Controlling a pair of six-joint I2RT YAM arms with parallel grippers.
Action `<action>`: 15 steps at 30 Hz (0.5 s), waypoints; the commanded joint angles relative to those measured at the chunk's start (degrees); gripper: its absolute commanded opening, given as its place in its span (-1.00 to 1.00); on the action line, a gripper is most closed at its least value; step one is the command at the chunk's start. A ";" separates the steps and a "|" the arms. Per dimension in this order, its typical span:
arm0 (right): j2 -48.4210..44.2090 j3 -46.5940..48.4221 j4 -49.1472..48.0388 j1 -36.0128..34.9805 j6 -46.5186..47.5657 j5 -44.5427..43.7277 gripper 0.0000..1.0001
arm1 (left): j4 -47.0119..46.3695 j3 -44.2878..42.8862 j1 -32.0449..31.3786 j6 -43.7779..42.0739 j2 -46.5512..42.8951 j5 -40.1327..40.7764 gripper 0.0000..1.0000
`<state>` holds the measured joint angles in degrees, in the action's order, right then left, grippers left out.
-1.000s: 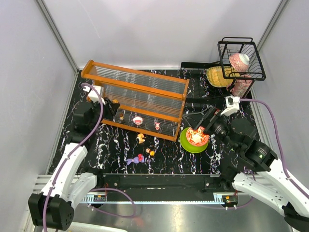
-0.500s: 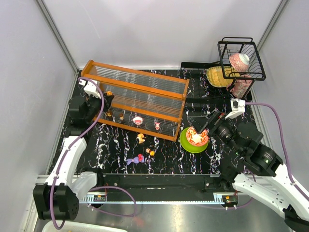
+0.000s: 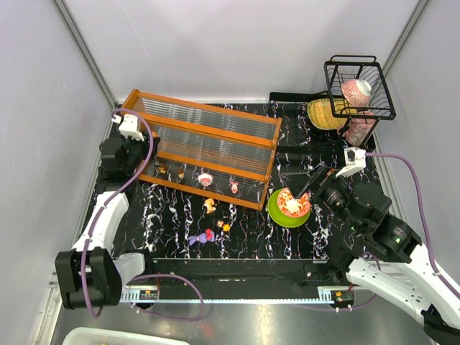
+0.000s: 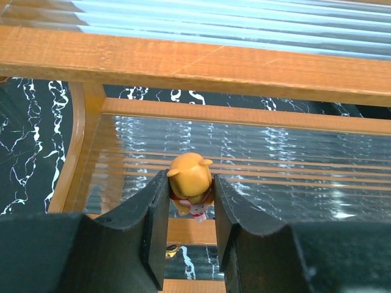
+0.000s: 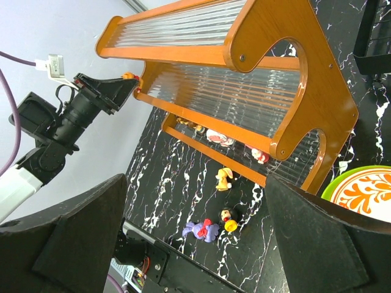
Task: Place and organize the plastic toys onto the shelf
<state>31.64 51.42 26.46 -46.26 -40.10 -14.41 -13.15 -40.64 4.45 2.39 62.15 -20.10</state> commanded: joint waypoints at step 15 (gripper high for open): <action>1.23 1.23 -0.18 0.29 2.57 -2.37 0.99 | -11.73 0.65 1.62 -0.28 6.67 -2.75 -1.00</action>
<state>32.23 51.42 26.46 -46.26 -39.05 -14.96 -19.51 -40.07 5.69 1.98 67.70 -21.04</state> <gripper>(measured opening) 0.993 0.332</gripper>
